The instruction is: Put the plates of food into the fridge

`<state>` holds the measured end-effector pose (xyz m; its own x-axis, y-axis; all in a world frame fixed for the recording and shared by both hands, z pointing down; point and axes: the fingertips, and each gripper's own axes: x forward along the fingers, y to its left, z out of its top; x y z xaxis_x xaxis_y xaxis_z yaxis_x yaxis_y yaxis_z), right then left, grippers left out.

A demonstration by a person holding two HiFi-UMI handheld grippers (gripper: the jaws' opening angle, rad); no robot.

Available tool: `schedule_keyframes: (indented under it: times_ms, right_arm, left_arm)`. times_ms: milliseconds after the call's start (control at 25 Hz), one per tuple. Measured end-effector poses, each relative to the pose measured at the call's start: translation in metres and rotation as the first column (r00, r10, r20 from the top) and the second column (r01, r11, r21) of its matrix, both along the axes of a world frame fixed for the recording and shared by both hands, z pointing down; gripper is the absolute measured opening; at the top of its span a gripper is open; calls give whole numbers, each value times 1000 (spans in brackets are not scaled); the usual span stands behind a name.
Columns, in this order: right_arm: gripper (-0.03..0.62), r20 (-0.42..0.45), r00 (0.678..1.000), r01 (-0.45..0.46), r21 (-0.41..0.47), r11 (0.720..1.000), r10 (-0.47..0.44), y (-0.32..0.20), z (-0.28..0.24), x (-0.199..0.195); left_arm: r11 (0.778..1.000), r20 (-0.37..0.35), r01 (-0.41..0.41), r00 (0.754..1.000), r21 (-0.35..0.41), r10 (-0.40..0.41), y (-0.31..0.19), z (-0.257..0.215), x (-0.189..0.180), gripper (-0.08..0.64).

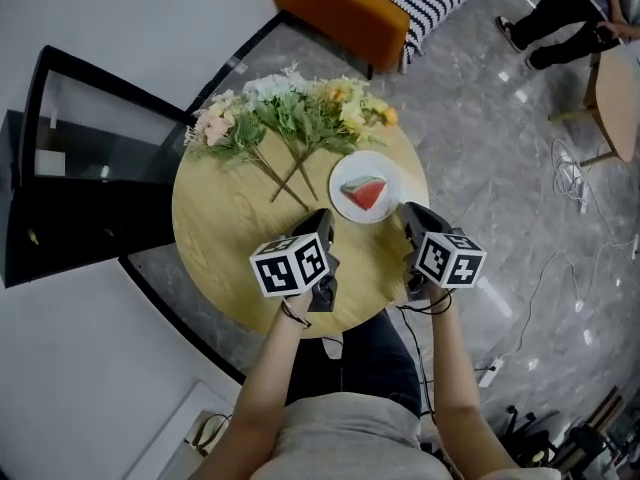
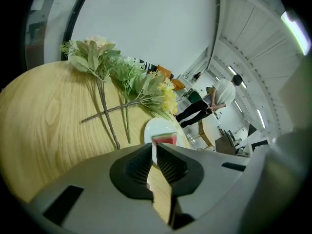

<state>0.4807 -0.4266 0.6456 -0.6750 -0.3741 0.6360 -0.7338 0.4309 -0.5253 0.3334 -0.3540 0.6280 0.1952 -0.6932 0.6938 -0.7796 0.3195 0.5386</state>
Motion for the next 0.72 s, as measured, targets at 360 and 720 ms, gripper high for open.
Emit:
schedule_keyframes:
  times_ms: [360, 720]
  right_arm:
    - [86, 88, 985, 159, -162, 974, -147, -13, 19, -14]
    - [114, 109, 967, 250, -239, 938, -229, -19, 27, -23]
  left_arm:
    - [993, -137, 100, 985, -67, -109, -7, 24, 4, 83]
    - [986, -171, 105, 977, -129, -127, -15, 38, 4, 91]
